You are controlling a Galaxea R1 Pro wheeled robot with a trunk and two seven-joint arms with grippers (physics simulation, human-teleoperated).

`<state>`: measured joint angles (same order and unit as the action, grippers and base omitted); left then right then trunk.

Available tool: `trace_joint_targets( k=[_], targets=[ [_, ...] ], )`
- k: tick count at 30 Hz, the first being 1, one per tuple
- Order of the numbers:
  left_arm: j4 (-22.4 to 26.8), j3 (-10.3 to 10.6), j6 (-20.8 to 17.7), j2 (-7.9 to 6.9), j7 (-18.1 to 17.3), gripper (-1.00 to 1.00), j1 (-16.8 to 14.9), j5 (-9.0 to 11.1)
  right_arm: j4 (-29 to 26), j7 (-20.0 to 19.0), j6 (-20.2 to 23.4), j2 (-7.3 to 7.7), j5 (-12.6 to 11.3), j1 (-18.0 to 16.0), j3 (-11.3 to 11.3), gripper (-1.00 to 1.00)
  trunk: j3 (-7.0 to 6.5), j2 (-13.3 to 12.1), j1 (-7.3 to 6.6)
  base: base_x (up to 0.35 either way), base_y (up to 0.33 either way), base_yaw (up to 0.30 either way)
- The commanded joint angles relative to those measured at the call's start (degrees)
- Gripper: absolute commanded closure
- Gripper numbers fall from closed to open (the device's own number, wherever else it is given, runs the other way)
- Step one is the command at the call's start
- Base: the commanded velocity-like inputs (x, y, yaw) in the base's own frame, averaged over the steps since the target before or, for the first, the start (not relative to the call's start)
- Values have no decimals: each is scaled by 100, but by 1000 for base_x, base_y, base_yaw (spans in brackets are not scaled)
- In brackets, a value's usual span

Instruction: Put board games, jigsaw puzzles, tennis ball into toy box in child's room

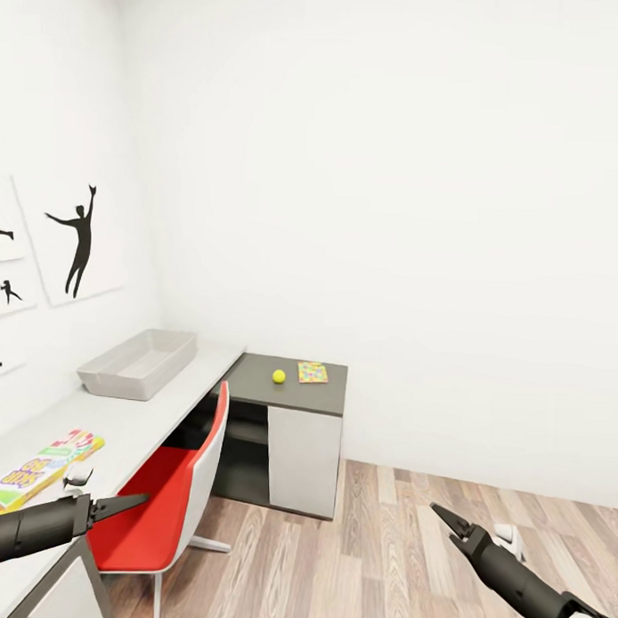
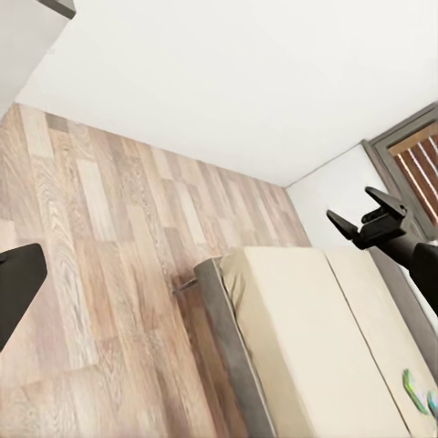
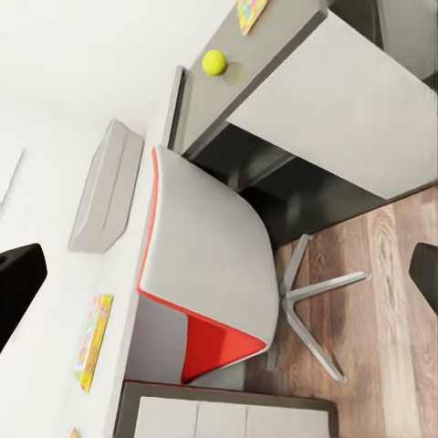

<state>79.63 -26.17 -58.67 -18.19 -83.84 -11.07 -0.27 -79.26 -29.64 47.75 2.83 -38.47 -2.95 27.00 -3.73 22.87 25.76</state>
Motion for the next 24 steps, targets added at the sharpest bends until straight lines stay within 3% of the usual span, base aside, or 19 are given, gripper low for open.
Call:
trace_joint_targets(
  k=[1, 24],
  targets=[
    [0, -3, -60, -1, -22, -100, -1, -5, 20, -18, 36, -1, -2, -4, 17, -100, 10, 5, 2, 0, 0, -139],
    [0, -3, -57, -1, -31, -100, -1, 9, 158, -16, 32, -1, -2, -13, 51, -100, 168, 5, 2, 0, 0, -188]
  ],
)
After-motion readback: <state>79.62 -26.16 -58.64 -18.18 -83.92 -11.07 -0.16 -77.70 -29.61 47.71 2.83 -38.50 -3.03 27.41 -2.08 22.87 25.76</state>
